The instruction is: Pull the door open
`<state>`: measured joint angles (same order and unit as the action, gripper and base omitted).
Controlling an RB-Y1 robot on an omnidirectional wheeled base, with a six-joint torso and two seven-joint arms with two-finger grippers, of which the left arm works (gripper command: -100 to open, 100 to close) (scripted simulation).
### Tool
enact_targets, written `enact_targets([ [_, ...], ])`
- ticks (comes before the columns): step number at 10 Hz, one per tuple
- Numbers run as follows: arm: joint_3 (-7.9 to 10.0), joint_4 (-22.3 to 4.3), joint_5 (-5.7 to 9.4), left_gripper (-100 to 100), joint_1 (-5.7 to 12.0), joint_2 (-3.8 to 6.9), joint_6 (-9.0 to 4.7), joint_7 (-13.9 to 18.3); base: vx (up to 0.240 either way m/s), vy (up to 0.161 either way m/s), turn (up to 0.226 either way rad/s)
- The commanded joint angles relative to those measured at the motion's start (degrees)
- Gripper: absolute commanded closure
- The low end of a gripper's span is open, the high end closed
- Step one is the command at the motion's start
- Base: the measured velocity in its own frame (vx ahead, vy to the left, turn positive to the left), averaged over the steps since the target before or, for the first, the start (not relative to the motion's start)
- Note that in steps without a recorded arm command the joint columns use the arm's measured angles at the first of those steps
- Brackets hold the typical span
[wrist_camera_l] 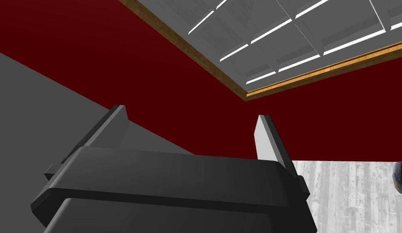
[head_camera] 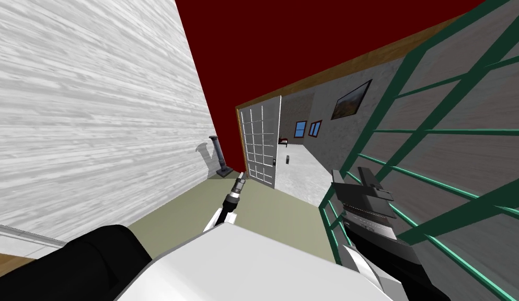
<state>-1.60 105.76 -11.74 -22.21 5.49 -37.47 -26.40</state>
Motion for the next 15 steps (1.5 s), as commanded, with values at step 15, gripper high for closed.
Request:
enact_targets([
  [15,0.17,-18.2,-3.58,-100,5.06,1.86,-4.82,-12.8,0.101,-0.077,0.004],
])
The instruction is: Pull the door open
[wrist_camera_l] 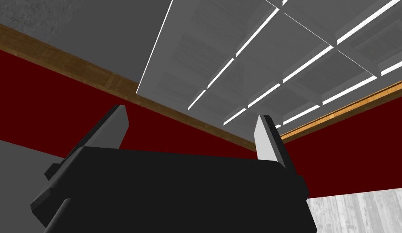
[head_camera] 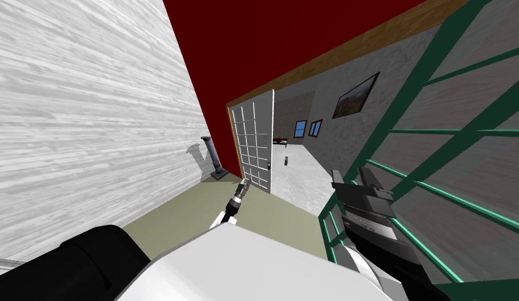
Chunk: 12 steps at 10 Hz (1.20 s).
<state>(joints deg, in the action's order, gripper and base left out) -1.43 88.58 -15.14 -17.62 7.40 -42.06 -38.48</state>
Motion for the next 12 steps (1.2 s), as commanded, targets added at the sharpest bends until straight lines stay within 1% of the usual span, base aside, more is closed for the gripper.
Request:
enact_targets([
  [1,0.0,-2.2,-0.41,-100,0.78,0.04,-0.53,-1.5,0.088,-0.066,0.004],
  [11,0.01,-13.4,-2.67,-100,3.87,0.87,-3.44,-9.4,0.102,-0.066,0.005],
  [12,0.02,-15.5,-3.1,-100,4.44,1.0,-3.98,-10.8,0.135,-0.097,0.009],
])
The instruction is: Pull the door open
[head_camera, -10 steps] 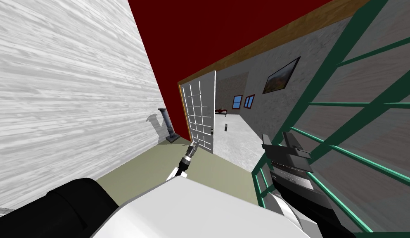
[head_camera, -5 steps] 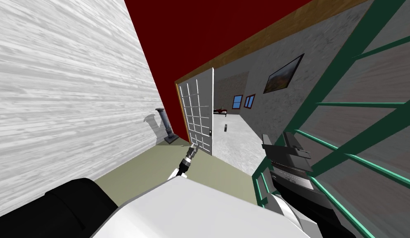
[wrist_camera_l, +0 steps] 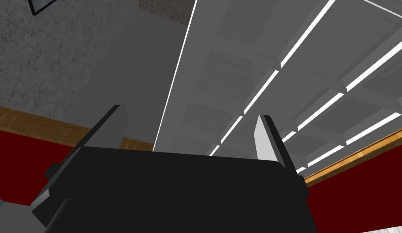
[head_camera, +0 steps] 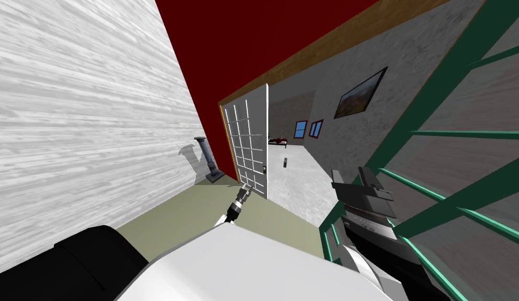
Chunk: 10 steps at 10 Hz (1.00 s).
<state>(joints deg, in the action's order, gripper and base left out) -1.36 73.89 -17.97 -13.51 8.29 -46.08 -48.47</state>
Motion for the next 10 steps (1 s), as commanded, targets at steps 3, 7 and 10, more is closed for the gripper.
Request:
enact_targets([
  [3,-0.05,-5.9,-1.3,-100,1.74,0.44,-1.28,-4.4,0.155,-0.077,0.011],
  [7,-0.05,-12.2,-2.59,-100,3.49,0.81,-2.92,-8.9,0.181,-0.088,0.015],
  [10,-0.05,-15.4,-3.24,-100,4.38,0.99,-3.76,-11.1,0.149,-0.04,0.013],
])
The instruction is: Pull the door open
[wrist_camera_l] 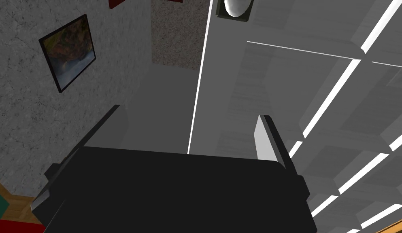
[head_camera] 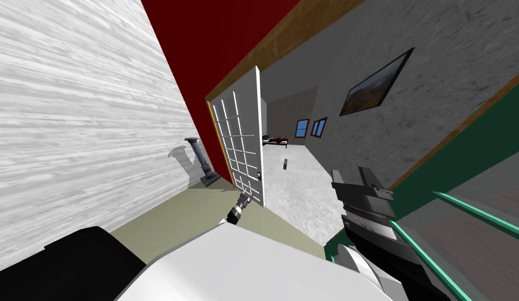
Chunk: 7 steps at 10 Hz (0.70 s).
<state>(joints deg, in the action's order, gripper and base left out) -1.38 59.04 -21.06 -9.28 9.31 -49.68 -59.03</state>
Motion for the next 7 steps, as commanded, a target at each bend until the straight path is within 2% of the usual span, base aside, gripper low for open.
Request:
enact_targets([
  [1,-0.02,-1.9,-0.41,-100,0.51,0.04,-0.5,-1.5,0.145,-0.013,0.016],
  [6,-0.02,-8.2,-1.69,-100,2.26,0.36,-2.14,-5.9,0.186,-0.002,0.027],
  [7,0.05,-7.9,-1.48,-100,2.32,0.28,-2.1,-5.3,0.098,0.003,0.009],
])
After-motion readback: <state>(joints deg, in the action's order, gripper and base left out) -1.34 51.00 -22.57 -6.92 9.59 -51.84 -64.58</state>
